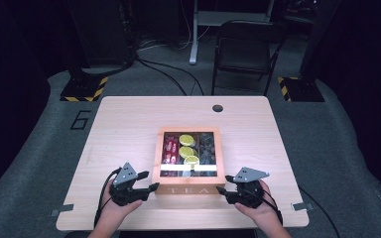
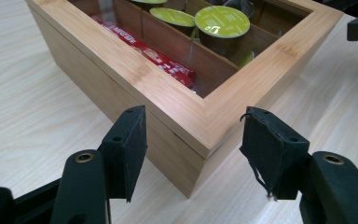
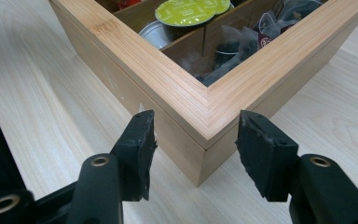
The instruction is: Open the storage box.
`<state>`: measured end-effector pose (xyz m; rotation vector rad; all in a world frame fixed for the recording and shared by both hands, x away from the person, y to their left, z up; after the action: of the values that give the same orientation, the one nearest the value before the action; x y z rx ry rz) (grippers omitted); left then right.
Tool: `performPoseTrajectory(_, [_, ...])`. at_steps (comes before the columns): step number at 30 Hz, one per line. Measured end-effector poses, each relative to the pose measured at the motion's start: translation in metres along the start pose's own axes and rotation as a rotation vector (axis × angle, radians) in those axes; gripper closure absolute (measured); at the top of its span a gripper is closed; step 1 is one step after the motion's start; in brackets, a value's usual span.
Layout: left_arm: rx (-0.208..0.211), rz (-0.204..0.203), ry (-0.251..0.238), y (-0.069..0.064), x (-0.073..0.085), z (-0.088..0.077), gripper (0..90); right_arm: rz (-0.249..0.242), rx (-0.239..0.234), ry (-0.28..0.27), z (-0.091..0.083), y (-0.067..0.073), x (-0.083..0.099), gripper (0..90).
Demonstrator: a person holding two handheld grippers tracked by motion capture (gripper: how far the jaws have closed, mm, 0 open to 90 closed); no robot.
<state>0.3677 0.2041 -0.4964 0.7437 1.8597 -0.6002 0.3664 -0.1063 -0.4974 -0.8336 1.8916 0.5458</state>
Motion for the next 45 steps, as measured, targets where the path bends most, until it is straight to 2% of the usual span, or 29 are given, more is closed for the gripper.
performPoseTrajectory(5, [-0.001,0.018,0.021,-0.002,0.003,0.003,41.9,0.005,-0.009,0.010,0.000,-0.003,0.002,49.1])
performPoseTrajectory(9, [0.007,0.017,0.044,-0.004,0.006,0.006,43.2,0.001,-0.005,0.024,0.003,-0.003,0.005,49.8])
performPoseTrajectory(11, [-0.005,0.040,0.072,-0.005,0.009,0.009,43.7,-0.012,-0.005,0.031,0.004,-0.004,0.006,51.0])
performPoseTrajectory(20, [-0.019,0.059,0.090,-0.005,0.012,0.011,47.2,-0.007,0.005,0.056,0.008,-0.005,0.010,53.8])
performPoseTrajectory(30, [-0.032,0.058,0.076,-0.006,0.012,0.012,46.5,-0.009,0.006,0.062,0.009,-0.006,0.012,53.7])
performPoseTrajectory(35, [-0.033,0.059,0.078,-0.006,0.011,0.013,46.3,-0.010,0.008,0.055,0.009,-0.006,0.011,53.0])
performPoseTrajectory(38, [-0.034,0.057,0.078,-0.006,0.011,0.013,46.2,-0.002,0.013,0.026,0.008,-0.006,0.008,53.6])
performPoseTrajectory(43, [-0.026,0.059,0.088,-0.006,0.011,0.012,46.2,0.003,0.017,0.031,0.008,-0.005,0.008,53.2])
performPoseTrajectory(45, [-0.035,0.054,0.074,-0.005,0.010,0.012,46.5,0.002,0.013,0.033,0.008,-0.005,0.007,53.5])
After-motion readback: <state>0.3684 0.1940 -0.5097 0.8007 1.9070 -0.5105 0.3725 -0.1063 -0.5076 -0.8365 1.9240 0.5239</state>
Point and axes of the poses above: each handheld gripper's, and its own axes: z roughly forward along the jaws, x roughly out of its underside, y roughly to its left, the point moved 6 cm from there along z, roughly forward along the jaws, and after that the axes turned 11 degrees about -y, right-handed, at the moved point
